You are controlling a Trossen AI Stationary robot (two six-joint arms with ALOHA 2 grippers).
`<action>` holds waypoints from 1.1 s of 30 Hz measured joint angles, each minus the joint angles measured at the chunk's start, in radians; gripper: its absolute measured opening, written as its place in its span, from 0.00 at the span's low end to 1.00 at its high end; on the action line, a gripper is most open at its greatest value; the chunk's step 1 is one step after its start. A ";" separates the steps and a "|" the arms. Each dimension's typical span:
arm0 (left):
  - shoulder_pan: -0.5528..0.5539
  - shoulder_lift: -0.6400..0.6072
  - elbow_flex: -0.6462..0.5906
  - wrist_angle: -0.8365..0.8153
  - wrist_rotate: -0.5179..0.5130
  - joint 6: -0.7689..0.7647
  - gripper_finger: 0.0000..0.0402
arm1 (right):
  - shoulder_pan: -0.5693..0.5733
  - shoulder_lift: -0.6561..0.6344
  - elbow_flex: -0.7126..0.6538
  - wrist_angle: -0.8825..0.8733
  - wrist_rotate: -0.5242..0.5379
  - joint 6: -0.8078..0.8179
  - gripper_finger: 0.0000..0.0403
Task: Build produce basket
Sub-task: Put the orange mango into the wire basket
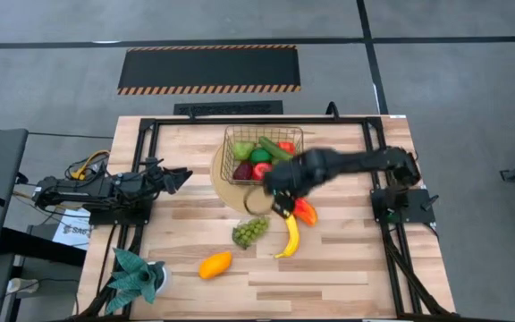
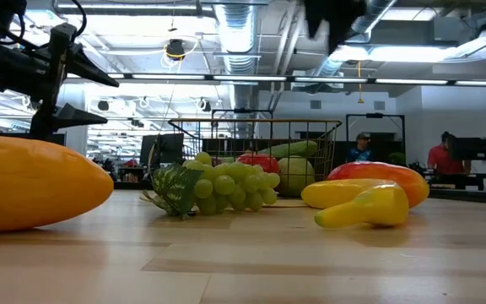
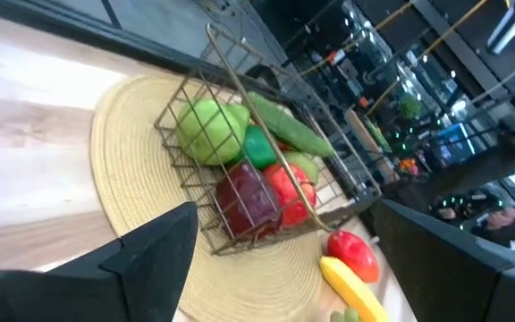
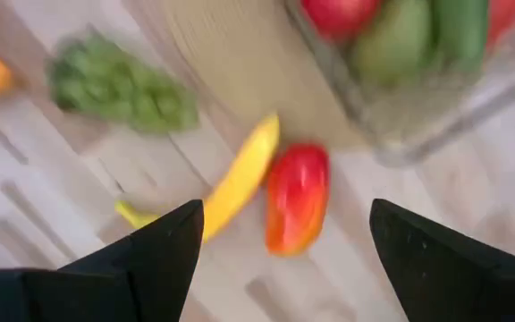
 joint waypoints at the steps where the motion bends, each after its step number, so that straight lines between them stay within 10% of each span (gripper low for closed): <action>1: 0.000 0.001 0.000 0.000 0.006 0.000 0.82 | 0.025 -0.012 -0.054 0.008 0.006 0.046 0.84; 15: 0.000 0.007 0.000 0.000 0.041 -0.007 0.82 | 0.148 -0.275 -0.858 0.627 -0.005 0.292 0.84; 33: 0.000 0.007 0.000 0.000 0.032 -0.008 0.82 | 0.043 -0.218 -1.040 0.807 0.006 0.104 0.84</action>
